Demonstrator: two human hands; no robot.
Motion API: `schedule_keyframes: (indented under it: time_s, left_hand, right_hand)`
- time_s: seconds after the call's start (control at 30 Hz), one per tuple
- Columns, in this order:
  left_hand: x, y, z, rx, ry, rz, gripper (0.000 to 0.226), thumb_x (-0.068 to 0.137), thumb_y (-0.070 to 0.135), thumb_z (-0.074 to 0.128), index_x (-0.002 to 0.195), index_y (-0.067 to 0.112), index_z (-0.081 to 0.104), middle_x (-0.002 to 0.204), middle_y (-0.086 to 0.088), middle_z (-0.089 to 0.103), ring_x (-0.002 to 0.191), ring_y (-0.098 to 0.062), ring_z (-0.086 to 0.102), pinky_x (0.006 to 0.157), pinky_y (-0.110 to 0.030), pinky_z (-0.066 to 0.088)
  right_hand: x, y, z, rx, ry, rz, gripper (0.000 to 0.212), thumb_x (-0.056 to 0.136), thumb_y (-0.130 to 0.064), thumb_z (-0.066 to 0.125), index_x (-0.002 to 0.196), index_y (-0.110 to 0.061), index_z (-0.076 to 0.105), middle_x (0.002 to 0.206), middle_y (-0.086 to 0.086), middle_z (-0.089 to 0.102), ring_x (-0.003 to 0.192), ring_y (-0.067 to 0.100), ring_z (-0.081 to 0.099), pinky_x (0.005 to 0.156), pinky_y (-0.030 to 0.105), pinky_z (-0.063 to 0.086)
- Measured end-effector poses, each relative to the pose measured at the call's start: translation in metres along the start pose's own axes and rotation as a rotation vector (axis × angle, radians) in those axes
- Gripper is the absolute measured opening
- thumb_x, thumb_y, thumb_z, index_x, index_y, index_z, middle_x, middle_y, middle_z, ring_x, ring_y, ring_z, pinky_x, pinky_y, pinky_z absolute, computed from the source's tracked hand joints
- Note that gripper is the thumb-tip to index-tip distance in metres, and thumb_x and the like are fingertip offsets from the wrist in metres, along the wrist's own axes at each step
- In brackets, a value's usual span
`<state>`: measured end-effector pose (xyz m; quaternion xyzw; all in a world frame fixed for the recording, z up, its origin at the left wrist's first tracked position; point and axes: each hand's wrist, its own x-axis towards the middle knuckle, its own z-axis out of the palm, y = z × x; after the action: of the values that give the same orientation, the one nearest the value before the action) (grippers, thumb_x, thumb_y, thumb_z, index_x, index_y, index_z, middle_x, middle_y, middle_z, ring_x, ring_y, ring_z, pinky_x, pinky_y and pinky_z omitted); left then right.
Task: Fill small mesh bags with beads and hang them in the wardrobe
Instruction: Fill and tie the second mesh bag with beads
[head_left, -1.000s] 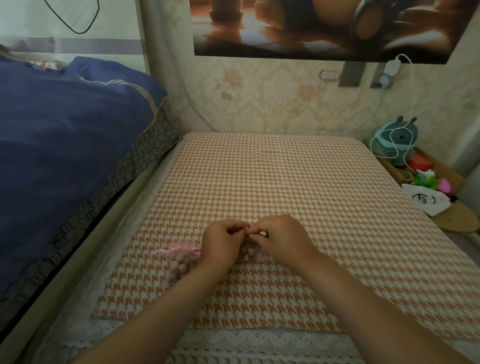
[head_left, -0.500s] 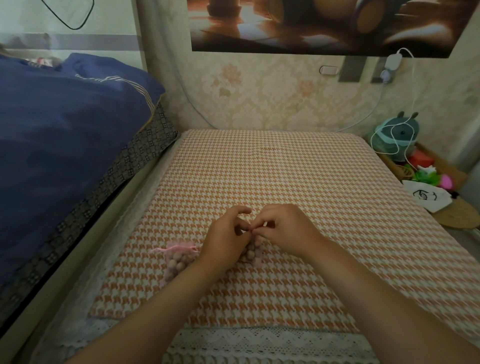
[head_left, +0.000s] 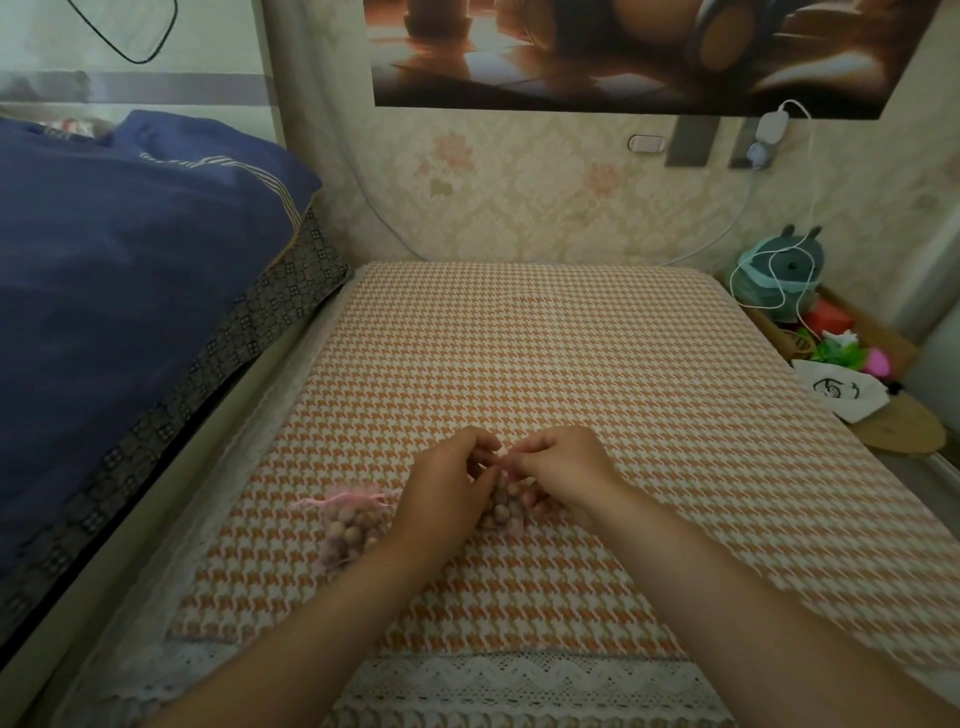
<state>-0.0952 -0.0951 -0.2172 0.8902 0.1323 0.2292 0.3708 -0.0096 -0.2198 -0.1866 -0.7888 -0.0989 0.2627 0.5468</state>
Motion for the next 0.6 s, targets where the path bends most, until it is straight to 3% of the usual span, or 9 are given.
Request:
schedule_keyframes:
  time_s: [0.1,0.2,0.33,0.43,0.6]
  left_hand:
    - [-0.001,0.0,0.002,0.024,0.014,0.013,0.02,0.085,0.013,0.073,0.102,0.023,0.067,0.083,0.018,0.063,0.076,0.008,0.059,0.066,-0.003,0.043]
    - [-0.001,-0.001,0.003,0.024,0.024,0.013,0.02,0.085,0.012,0.074,0.101,0.022,0.067,0.081,0.02,0.061,0.075,0.009,0.058,0.067,-0.002,0.043]
    - [-0.002,-0.001,0.003,0.022,0.03,-0.004,0.018,0.086,0.013,0.073,0.101,0.021,0.067,0.083,0.018,0.062,0.077,0.008,0.058,0.068,-0.002,0.043]
    - [-0.001,0.001,0.003,0.035,0.032,0.023,0.02,0.088,0.013,0.071,0.106,0.021,0.07,0.088,0.014,0.067,0.077,0.004,0.06,0.069,-0.002,0.043]
    - [0.001,-0.004,0.004,0.166,0.019,0.22,0.015,0.091,0.016,0.066,0.101,0.02,0.076,0.09,0.002,0.07,0.084,-0.013,0.061,0.076,-0.028,0.049]
  right_hand:
    - [0.001,0.001,-0.002,-0.182,0.009,-0.09,0.01,0.092,-0.016,0.071,0.087,-0.015,0.08,0.074,0.01,0.077,0.048,0.017,0.066,0.047,0.028,0.055]
    - [0.005,0.0,-0.005,-0.398,0.003,-0.171,0.017,0.092,-0.025,0.07,0.079,-0.025,0.081,0.069,-0.001,0.076,0.057,0.019,0.072,0.06,0.035,0.062]
    - [0.003,-0.004,-0.011,-0.579,-0.046,-0.267,0.017,0.092,-0.026,0.071,0.079,-0.026,0.082,0.073,-0.009,0.074,0.06,0.006,0.066,0.058,0.023,0.053]
    - [0.002,-0.006,-0.013,-0.68,-0.056,-0.312,0.018,0.093,-0.03,0.069,0.081,-0.027,0.082,0.079,-0.009,0.074,0.071,0.006,0.066,0.064,0.025,0.053]
    - [0.003,-0.007,-0.019,-0.577,-0.13,-0.271,0.029,0.096,-0.025,0.067,0.07,-0.025,0.078,0.07,-0.002,0.073,0.053,0.01,0.064,0.052,0.028,0.056]
